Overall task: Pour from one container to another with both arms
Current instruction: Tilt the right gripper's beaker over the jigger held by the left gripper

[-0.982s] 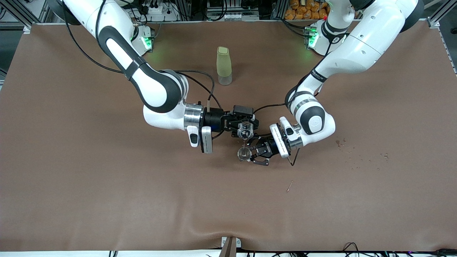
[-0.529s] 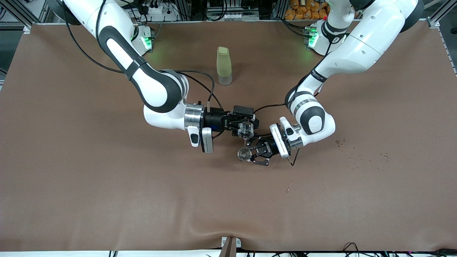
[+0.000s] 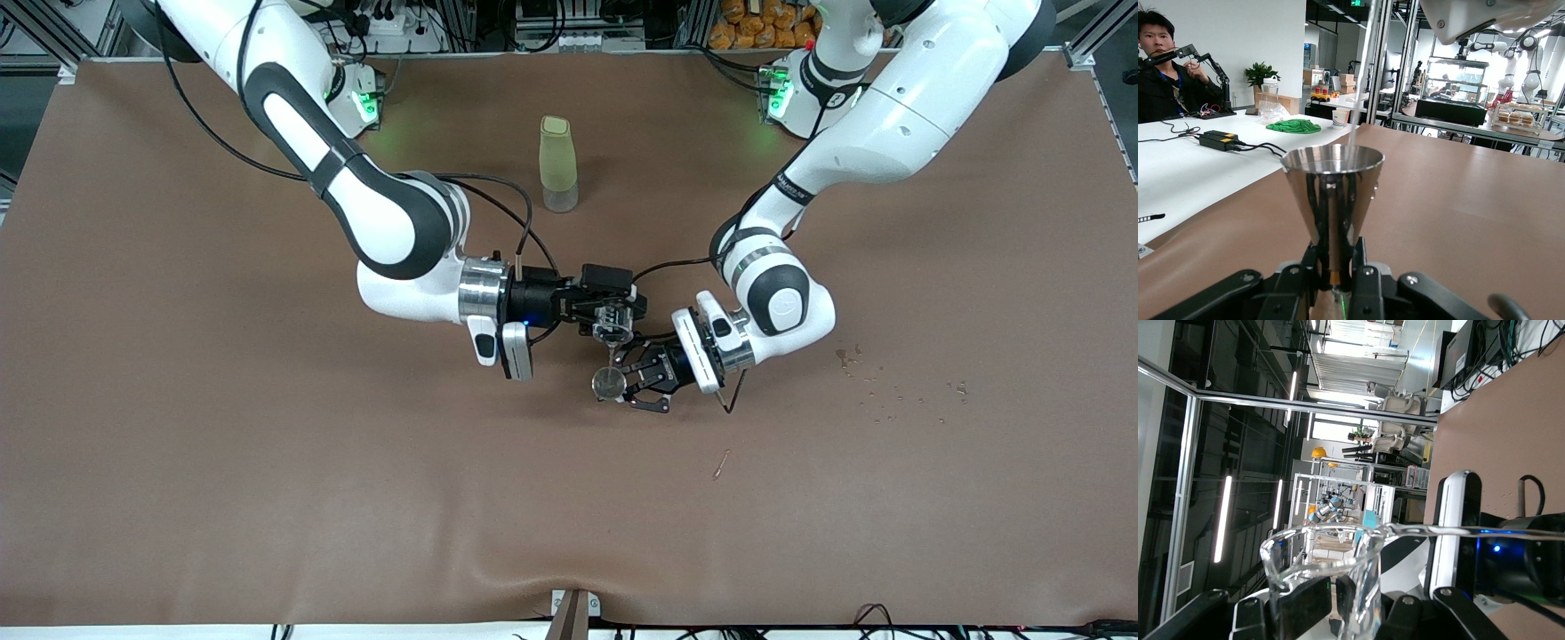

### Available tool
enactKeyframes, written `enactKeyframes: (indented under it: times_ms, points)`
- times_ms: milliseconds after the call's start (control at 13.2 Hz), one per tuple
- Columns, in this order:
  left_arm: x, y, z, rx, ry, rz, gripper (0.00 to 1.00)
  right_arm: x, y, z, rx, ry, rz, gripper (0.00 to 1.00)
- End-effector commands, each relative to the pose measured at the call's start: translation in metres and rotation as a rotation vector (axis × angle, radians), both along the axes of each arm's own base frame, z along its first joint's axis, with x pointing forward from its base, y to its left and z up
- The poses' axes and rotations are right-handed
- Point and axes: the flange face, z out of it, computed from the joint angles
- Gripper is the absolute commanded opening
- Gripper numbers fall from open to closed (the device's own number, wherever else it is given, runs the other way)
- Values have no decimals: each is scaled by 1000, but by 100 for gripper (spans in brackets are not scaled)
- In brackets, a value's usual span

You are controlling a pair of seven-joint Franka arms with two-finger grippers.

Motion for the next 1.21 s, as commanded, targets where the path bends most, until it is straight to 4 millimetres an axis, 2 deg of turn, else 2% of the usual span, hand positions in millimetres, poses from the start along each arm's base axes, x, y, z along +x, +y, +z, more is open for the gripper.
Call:
enactKeyframes:
  times_ms: [0, 1133]
  points:
    - [3, -3, 2, -3, -9, 21, 0, 1, -1, 10, 38, 39, 3, 0]
    - [2, -5, -2, -2, -9, 19, 0, 6, -3, 6, 187, 167, 1, 0]
